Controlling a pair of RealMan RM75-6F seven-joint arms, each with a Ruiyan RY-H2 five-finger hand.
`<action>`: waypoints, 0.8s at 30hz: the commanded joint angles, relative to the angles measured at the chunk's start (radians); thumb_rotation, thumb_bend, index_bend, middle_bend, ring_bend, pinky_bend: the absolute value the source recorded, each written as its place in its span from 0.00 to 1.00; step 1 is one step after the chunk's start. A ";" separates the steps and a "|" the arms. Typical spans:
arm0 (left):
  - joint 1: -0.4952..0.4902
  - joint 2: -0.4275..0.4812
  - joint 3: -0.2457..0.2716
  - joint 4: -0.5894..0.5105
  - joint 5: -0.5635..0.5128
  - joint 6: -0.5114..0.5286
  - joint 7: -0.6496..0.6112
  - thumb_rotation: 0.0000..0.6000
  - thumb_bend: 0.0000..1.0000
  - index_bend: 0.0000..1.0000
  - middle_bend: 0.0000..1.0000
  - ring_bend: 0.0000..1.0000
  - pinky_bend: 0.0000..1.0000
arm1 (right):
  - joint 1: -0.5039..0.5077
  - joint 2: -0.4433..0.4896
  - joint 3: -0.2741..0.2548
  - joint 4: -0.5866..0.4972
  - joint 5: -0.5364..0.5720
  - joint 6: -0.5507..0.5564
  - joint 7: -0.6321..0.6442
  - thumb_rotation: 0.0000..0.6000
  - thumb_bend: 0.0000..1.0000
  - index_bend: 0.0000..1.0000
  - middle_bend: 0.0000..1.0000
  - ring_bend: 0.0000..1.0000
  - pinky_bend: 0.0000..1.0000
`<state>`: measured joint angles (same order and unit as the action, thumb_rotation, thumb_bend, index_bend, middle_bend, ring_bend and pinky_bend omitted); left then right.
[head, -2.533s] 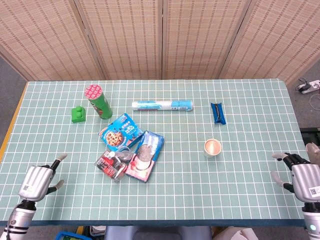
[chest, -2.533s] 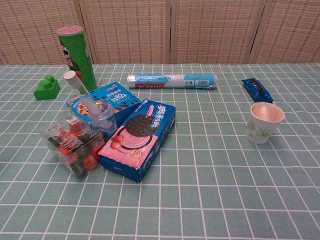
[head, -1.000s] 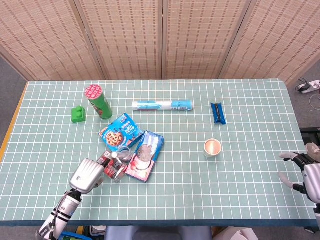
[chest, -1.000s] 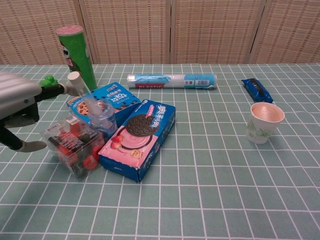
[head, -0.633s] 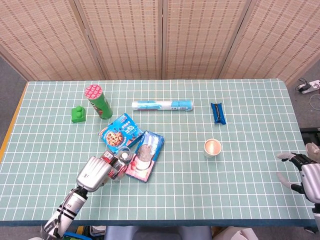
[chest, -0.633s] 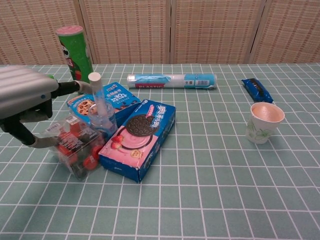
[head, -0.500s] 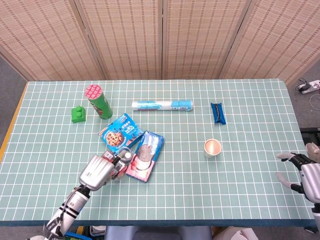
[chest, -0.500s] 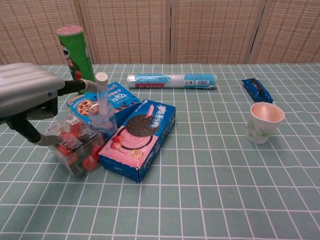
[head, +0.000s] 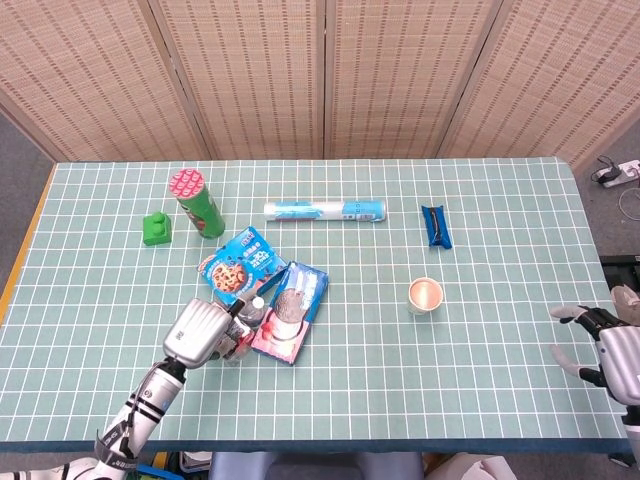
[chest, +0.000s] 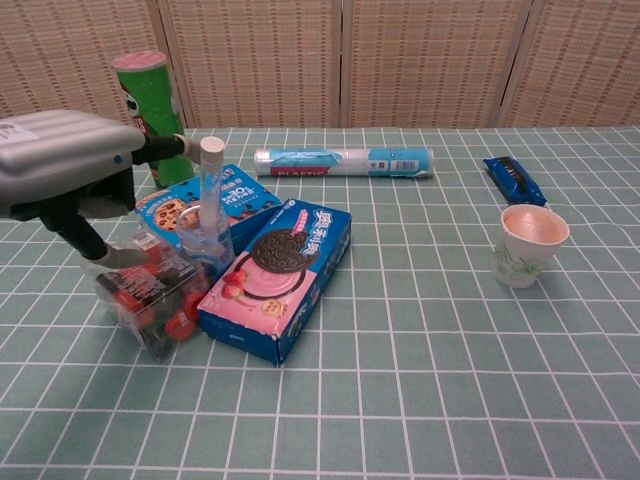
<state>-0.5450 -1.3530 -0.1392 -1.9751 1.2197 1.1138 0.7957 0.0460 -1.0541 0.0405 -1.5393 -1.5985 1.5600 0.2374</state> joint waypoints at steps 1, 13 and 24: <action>-0.012 0.012 -0.019 0.008 -0.016 -0.026 -0.113 1.00 0.24 0.19 1.00 0.97 1.00 | 0.001 -0.001 -0.001 0.000 -0.001 -0.001 -0.002 1.00 0.21 0.37 0.44 0.39 0.60; -0.037 -0.010 -0.082 0.098 -0.032 -0.088 -0.517 1.00 0.24 0.33 1.00 1.00 1.00 | 0.005 -0.003 -0.001 0.003 -0.001 -0.006 -0.002 1.00 0.21 0.37 0.44 0.39 0.60; -0.082 -0.040 -0.103 0.161 -0.091 -0.137 -0.629 1.00 0.24 0.36 1.00 1.00 1.00 | 0.011 -0.003 0.001 0.010 0.009 -0.018 0.014 1.00 0.21 0.37 0.44 0.39 0.60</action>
<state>-0.6225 -1.3892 -0.2400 -1.8188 1.1337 0.9807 0.1740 0.0566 -1.0571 0.0411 -1.5291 -1.5900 1.5422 0.2511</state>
